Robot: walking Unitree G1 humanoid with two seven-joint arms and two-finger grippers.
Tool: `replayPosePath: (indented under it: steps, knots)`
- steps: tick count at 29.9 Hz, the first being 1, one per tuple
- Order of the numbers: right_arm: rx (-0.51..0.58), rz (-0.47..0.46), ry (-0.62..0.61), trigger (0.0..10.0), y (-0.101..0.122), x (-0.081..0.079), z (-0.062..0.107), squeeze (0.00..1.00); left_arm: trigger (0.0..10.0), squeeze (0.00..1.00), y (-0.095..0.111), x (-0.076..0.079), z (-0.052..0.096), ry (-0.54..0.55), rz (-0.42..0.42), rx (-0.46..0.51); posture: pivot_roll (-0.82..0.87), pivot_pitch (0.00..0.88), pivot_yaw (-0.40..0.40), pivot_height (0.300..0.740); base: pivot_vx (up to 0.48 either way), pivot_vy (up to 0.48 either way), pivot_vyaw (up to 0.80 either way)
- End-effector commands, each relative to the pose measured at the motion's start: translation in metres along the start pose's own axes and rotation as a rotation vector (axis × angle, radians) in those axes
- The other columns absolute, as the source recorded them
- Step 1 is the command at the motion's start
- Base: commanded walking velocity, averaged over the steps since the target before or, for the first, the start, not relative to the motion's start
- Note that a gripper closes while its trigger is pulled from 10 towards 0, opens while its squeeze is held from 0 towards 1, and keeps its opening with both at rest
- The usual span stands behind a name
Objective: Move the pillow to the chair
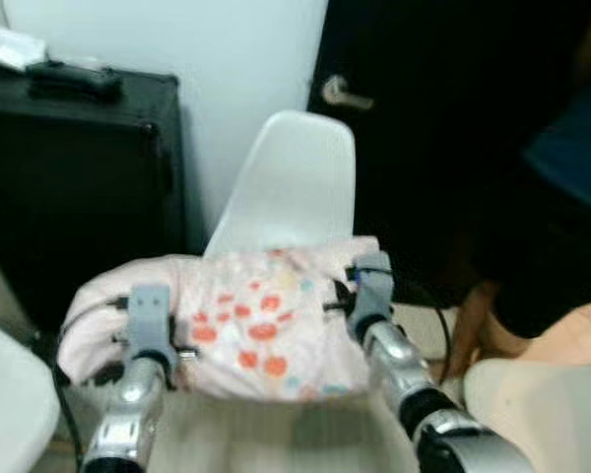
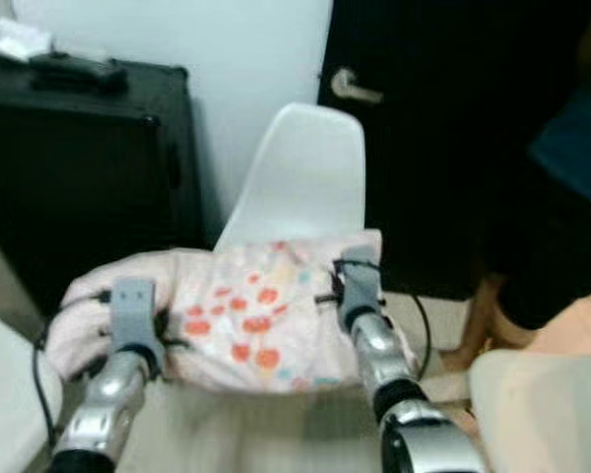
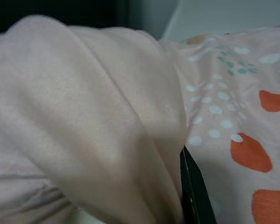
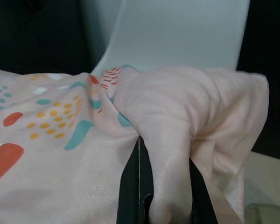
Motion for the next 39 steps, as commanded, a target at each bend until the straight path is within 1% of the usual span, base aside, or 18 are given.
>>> replayPosePath:
  steps: [1, 3, 10, 16, 17, 25, 34, 39]
  knots:
    - [-0.002, -0.008, -0.024, 10.0, -0.002, 0.008, 0.002, 0.0, 10.0, 0.0, 0.008, 0.018, -0.001, -0.064, -0.012, 0.034, 0.09, 0.0, -0.113, 0.74, 0.296, 0.0, 0.0]
    - [0.0, -0.008, -0.024, 10.0, -0.002, 0.008, 0.002, 0.0, 10.0, 0.0, 0.008, 0.018, -0.001, -0.064, -0.013, 0.036, 0.09, 0.0, -0.111, 0.74, 0.296, 0.0, 0.0]
    - [0.0, -0.008, -0.025, 10.0, -0.003, 0.009, 0.003, 0.0, 10.0, 0.0, 0.011, 0.018, -0.002, -0.07, -0.019, 0.04, 0.09, 0.0, -0.108, 0.74, 0.298, 0.0, -0.77]
    - [-0.015, -0.002, -0.014, 10.0, -0.005, 0.007, 0.003, 0.0, 10.0, 0.0, 0.012, 0.018, -0.003, -0.072, -0.022, 0.041, 0.09, 0.0, -0.105, 0.74, 0.3, 0.0, 0.0]
    - [-0.026, -0.002, 0.0, 10.0, -0.007, 0.003, 0.003, 0.0, 10.0, 0.0, 0.013, 0.017, -0.004, -0.072, -0.024, 0.042, 0.09, 0.0, -0.103, 0.74, 0.3, 0.0, 0.0]
    - [-0.022, -0.006, 0.011, 10.0, -0.006, -0.001, 0.002, 0.0, 10.0, 0.0, 0.014, 0.019, -0.005, -0.076, -0.026, 0.043, 0.09, 0.0, -0.105, 0.74, 0.3, 0.0, 0.0]
    - [-0.021, -0.003, 0.015, 10.0, -0.005, 0.0, 0.001, 0.0, 10.0, 0.0, 0.015, 0.022, -0.008, -0.09, -0.022, 0.041, 0.09, 0.0, -0.107, 0.74, 0.299, 0.0, 0.0]
    - [-0.022, -0.002, 0.01, 10.0, -0.005, 0.001, 0.001, 0.0, 10.0, 0.0, 0.018, 0.026, -0.012, -0.105, -0.027, 0.041, 0.08, 0.0, -0.104, 0.74, 0.297, 0.0, 0.0]
Point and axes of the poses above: a point about 5 cm out from each wrist's last joint towards the gripper, its own z axis pointing back from the gripper into the wrist, its own y axis along the axis of the wrist's last joint, x = y × z, the point moved 3 cm from there along -z, pointing out of the wrist towards the gripper, and after that the axes turned 12 degrees about z, right-handed, at the moved point
